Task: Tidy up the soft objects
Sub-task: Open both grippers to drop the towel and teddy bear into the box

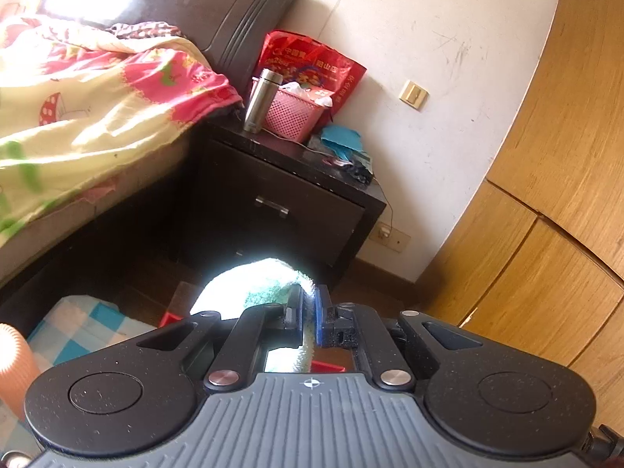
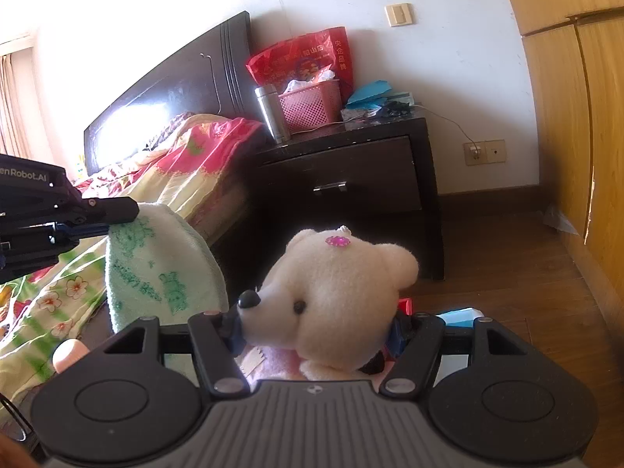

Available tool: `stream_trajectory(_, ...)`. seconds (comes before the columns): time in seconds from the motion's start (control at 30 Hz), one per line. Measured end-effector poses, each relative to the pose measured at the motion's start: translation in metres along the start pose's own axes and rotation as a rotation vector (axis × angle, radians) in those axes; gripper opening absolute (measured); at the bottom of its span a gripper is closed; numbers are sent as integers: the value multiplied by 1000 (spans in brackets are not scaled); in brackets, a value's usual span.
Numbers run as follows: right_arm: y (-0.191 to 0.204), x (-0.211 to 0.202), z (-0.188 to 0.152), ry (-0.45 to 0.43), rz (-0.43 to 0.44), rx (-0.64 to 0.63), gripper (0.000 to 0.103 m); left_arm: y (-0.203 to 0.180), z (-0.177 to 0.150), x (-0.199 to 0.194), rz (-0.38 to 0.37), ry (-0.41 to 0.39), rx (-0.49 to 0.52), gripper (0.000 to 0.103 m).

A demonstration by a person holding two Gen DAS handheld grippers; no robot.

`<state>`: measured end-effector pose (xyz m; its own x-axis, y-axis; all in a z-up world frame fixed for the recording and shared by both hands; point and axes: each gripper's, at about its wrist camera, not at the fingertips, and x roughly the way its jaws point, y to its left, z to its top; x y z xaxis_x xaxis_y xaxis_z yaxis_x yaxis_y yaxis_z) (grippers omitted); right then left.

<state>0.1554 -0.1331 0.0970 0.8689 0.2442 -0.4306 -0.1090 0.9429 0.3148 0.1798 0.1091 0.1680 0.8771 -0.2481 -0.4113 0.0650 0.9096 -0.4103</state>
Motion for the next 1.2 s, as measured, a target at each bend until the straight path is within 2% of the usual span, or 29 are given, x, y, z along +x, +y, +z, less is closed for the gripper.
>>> stream_trajectory(0.17,1,20,1,12,-16,-11,42,10,5,16,11,-2,-18,1)
stream_trajectory(0.4,0,39,1,31,-40,-23,42,15,3,30,18,11,7,2)
stream_trajectory(0.6,4,58,-2,59,-44,-37,43,18,-9,48,66,69,38,3)
stream_trajectory(0.87,-1,81,-11,131,-74,-31,52,15,-17,52,70,116,71,8)
stream_trajectory(1.03,-7,81,-11,136,-63,-9,60,14,-23,51,88,151,98,13)
stream_trajectory(1.2,-6,80,-13,155,-53,15,60,16,-33,48,118,200,120,13)
